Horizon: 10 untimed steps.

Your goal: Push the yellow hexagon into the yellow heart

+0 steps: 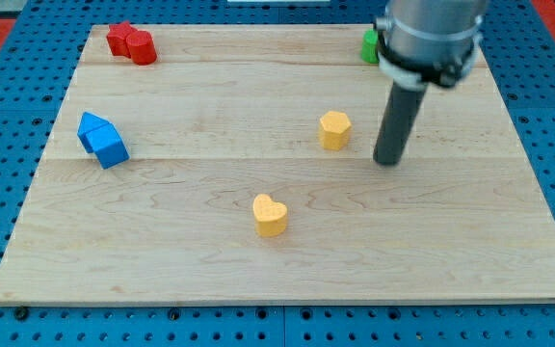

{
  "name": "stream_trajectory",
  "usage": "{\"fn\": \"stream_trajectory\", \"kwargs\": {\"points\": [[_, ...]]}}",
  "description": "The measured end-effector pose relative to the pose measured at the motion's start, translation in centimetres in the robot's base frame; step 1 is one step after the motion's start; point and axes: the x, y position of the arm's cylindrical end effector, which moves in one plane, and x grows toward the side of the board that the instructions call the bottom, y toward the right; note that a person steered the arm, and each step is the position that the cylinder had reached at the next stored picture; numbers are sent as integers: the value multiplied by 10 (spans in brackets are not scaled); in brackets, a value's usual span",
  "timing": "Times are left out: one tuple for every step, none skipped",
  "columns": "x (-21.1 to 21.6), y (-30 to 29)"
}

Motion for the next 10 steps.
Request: {"fn": "stream_trajectory", "kwargs": {"points": [[-34, -1], [9, -79], [6, -72], [-25, -70], [-34, -130], [-6, -143], [38, -146], [75, -143], [77, -144], [88, -146]]}}
